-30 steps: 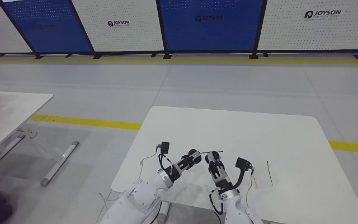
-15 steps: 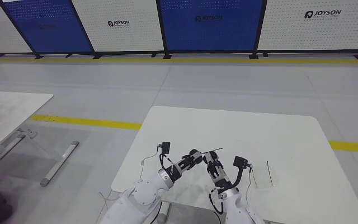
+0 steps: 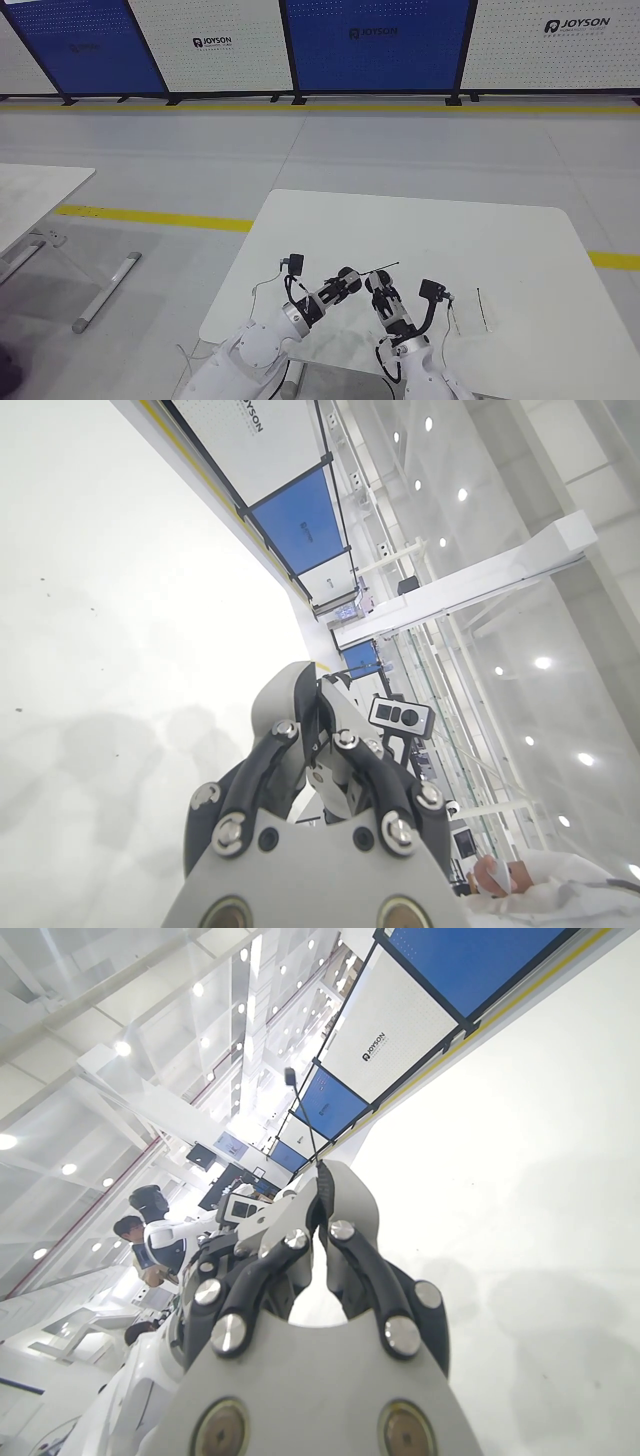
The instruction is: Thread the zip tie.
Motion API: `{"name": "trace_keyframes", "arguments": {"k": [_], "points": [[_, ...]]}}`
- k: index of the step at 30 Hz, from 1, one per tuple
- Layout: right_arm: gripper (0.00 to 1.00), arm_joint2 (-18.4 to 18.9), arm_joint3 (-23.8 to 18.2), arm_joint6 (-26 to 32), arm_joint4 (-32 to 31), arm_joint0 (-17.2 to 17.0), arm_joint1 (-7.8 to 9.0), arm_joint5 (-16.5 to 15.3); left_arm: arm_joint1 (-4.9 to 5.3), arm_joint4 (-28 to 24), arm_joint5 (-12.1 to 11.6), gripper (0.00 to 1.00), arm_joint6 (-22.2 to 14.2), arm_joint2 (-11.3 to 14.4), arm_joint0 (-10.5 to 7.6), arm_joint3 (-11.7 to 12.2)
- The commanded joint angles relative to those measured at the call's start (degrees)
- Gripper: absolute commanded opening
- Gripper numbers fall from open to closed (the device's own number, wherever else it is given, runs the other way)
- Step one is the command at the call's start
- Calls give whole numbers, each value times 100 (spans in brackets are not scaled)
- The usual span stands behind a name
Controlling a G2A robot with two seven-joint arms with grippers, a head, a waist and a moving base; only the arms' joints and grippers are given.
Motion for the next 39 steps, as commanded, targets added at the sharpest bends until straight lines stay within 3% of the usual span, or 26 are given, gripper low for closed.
{"name": "trace_keyframes", "arguments": {"k": [1,4,8,21,39], "points": [[0,-2,-9,10,-26,-1,1,16,-1,8,-2,0,20,2,1,0],[0,-13,-17,24,-61,1,2,47,-2,16,7,0,46,4,-5,0],[10,-32,-28,18,-141,5,2,72,-4,7,34,0,65,2,-25,3],[20,-81,-84,-105,-395,-27,2,166,-5,-22,103,0,70,-10,-65,9],[17,-29,-155,-170,-353,-29,0,194,15,282,39,0,113,-28,-9,22]]}}
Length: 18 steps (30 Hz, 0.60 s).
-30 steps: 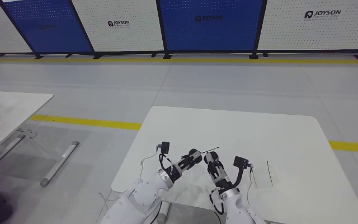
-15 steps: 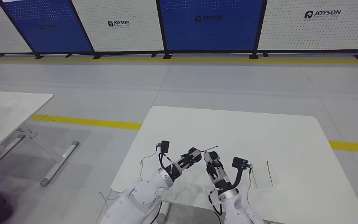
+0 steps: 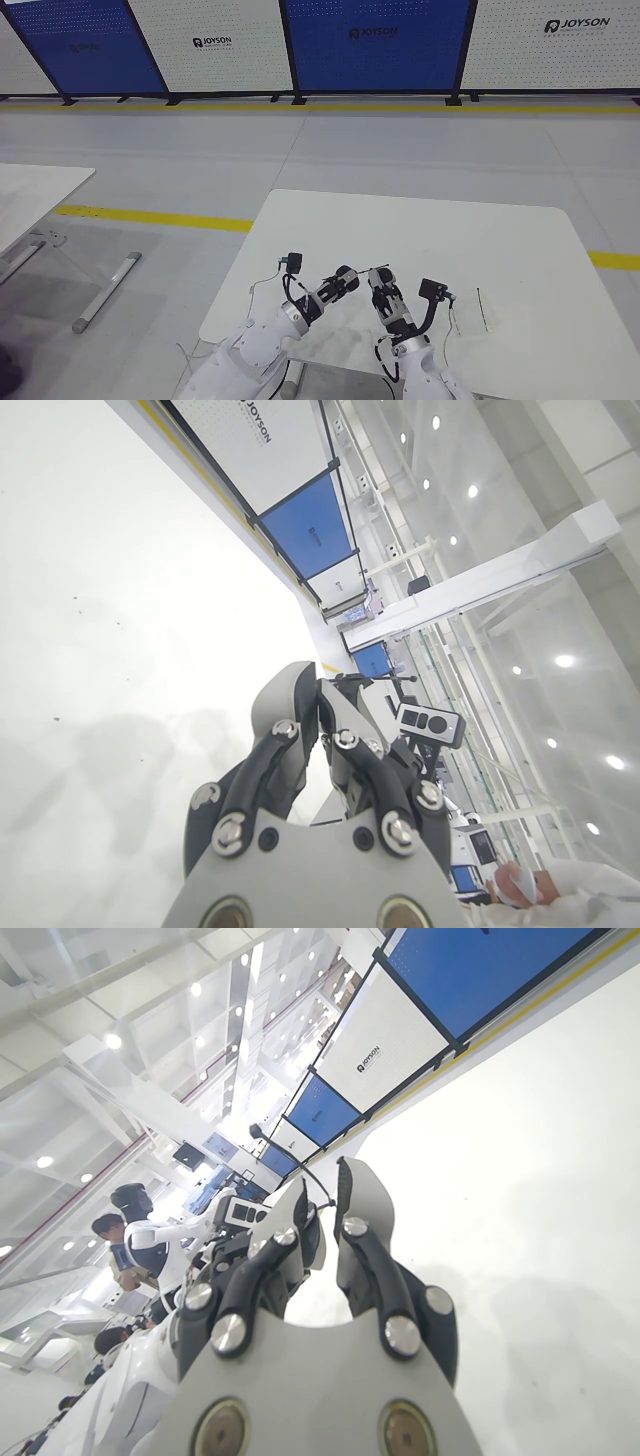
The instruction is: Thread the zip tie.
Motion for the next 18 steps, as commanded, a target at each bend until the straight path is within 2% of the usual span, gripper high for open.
{"name": "trace_keyframes", "arguments": {"k": [1,9,12,14,18], "points": [[16,0,6,-1,6,4,-1,-7,3,30,-8,0,0,-3,11,-10],[15,0,9,-13,3,14,-6,7,15,160,-45,0,-3,-4,61,-61],[11,-2,16,-3,6,24,-8,19,19,201,-63,0,-1,-3,89,-88],[0,-2,18,-14,9,26,-10,19,22,200,-69,0,0,-7,105,-106],[0,-6,23,-38,-23,29,-12,24,26,174,-74,0,-1,-24,120,-139]]}}
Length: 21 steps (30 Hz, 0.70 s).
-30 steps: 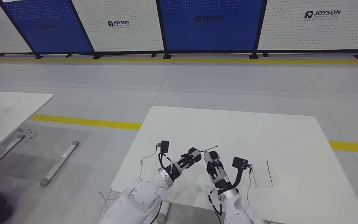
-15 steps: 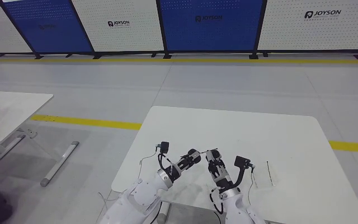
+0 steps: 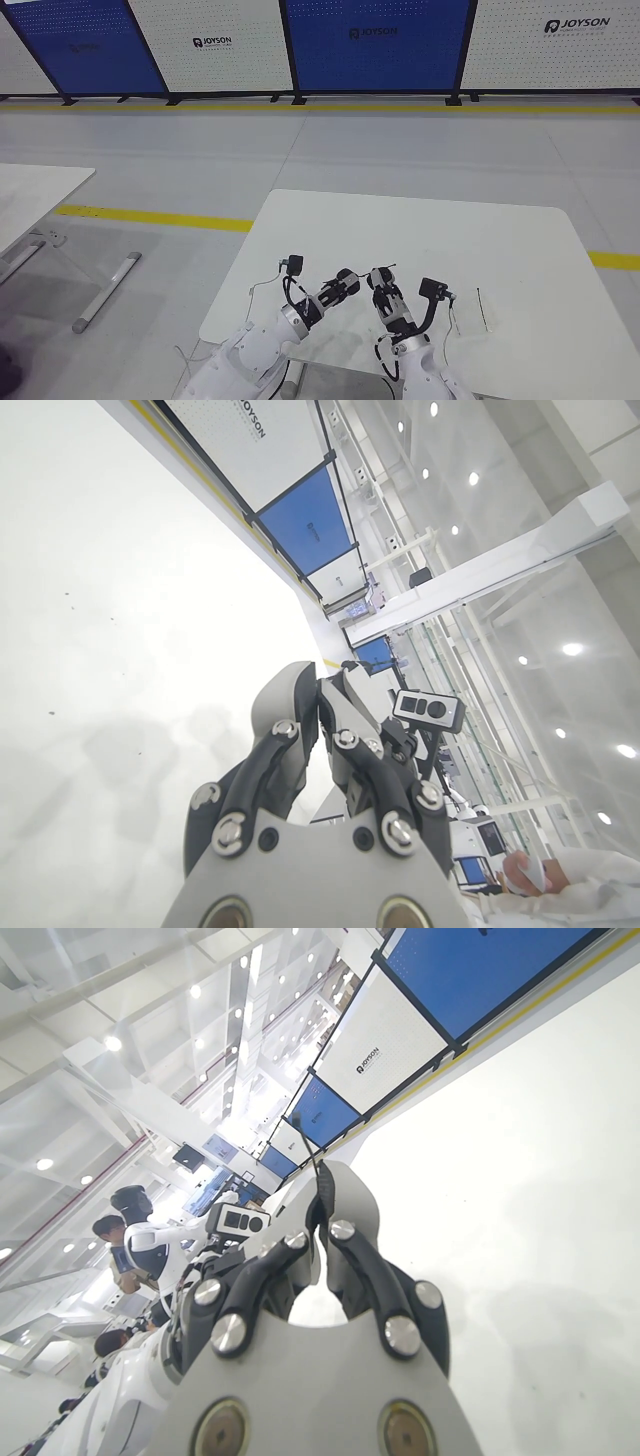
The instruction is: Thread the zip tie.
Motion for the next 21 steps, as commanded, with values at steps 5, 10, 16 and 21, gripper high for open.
{"name": "trace_keyframes", "arguments": {"k": [5,10,16,21], "points": [[0,-35,2,58,-71,10,-1,10,2,-41,-28,0,-2,-5,14,-60],[0,-47,16,135,-67,31,0,-43,7,-47,-41,0,-26,-11,27,-90],[0,-6,112,436,273,105,6,-330,20,-186,-70,0,-129,-51,67,-171],[0,89,173,568,519,140,20,-522,37,-241,-86,0,-193,-116,115,-244]]}}
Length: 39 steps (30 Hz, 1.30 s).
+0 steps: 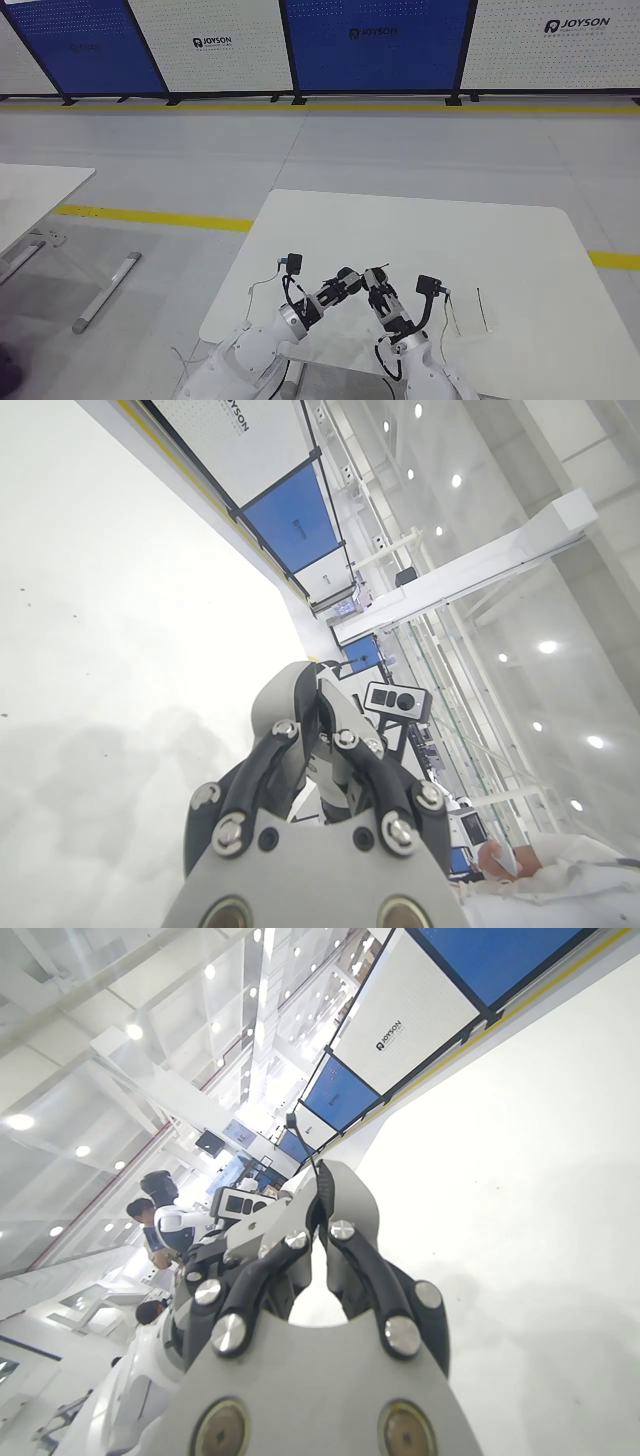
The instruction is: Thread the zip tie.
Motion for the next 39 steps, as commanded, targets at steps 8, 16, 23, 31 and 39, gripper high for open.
{"name": "trace_keyframes", "arguments": {"k": [8,16,23,31,39], "points": [[0,89,44,395,413,50,26,-257,22,-10,-26,0,-32,-76,65,-89],[0,150,112,701,757,104,53,-598,35,-50,-30,0,-42,-128,106,-154],[0,128,218,767,755,171,65,-665,48,-48,-26,0,-108,-140,148,-196],[0,182,153,600,790,100,95,-670,50,35,-10,0,-24,-125,162,-188],[0,125,129,534,537,51,117,-669,44,24,-2,0,-4,-75,138,-154]]}}
